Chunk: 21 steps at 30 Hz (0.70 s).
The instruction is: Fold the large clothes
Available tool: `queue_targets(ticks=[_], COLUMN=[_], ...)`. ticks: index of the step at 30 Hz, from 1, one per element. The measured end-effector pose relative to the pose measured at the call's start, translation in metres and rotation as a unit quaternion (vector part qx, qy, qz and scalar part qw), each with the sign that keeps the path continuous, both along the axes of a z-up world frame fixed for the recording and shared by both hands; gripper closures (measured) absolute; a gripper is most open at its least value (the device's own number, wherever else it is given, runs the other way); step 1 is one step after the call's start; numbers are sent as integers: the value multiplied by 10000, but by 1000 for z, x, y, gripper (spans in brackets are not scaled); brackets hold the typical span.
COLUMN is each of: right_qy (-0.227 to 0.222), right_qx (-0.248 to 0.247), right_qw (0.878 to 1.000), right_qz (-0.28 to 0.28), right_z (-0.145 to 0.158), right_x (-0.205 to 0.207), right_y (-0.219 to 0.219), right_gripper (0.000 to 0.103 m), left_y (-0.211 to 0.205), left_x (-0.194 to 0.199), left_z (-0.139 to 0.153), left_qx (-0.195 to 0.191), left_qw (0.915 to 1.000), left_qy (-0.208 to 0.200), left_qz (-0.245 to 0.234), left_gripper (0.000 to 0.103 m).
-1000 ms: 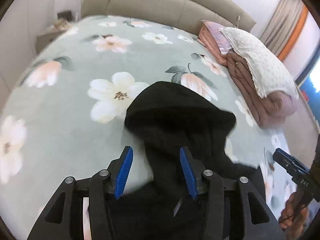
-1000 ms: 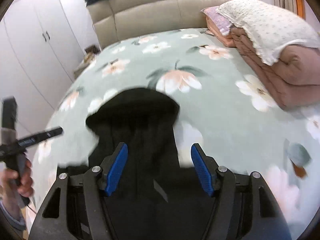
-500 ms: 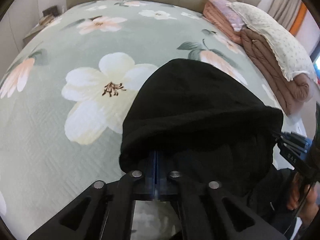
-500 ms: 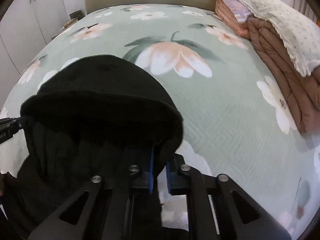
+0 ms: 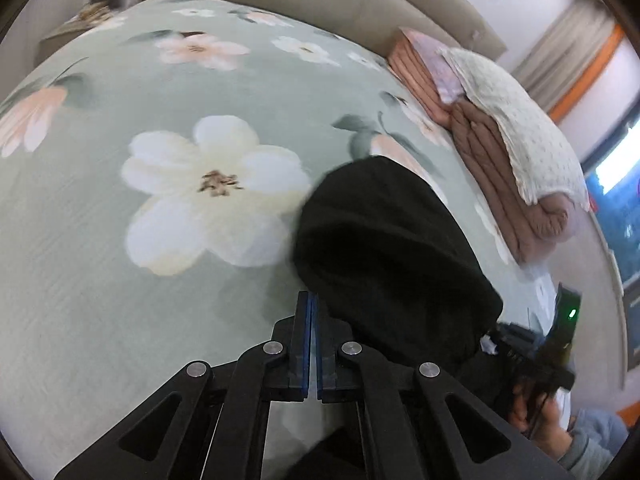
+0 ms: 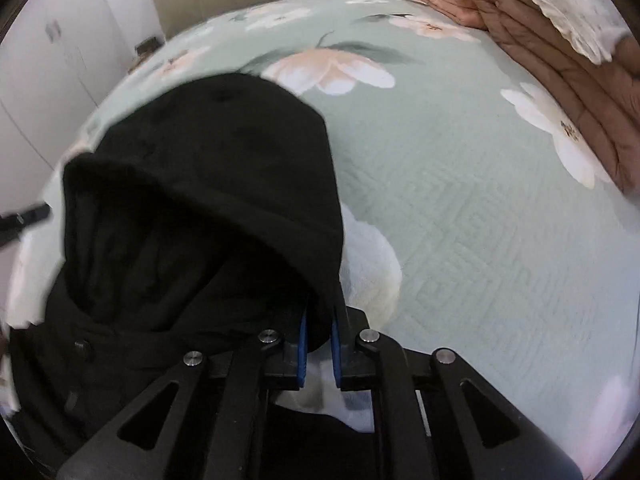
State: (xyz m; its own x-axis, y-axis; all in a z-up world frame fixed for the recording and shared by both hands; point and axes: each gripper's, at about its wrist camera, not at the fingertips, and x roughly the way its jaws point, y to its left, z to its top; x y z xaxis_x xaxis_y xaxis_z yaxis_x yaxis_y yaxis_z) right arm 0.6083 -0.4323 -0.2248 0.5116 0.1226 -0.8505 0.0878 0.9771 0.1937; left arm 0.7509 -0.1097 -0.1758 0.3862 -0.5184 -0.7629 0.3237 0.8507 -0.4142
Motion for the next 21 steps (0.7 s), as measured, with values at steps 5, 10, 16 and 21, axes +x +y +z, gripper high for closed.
queue_targets(ticks=[5, 10, 16, 21], right_qy=[-514, -1127, -662, -67], right_qx=[480, 308, 181, -58], right_qw=[9975, 9931, 9971, 9960], right_qz=[84, 128, 333, 885], right_z=[53, 103, 61, -1], right_x=[-30, -5, 44, 25], right_y=[-18, -7, 21, 35], right_gripper=[58, 46, 65, 68], left_y=[-31, -86, -84, -69], left_x=[-7, 26, 37, 27], left_z=[52, 49, -43, -54], left_qx=[82, 519, 400, 105], left_qw=[9948, 9903, 9909, 9915], left_qy=[-928, -1060, 443, 450], left_qz=[-408, -733, -1203, -1217], left_gripper=[97, 66, 74, 74])
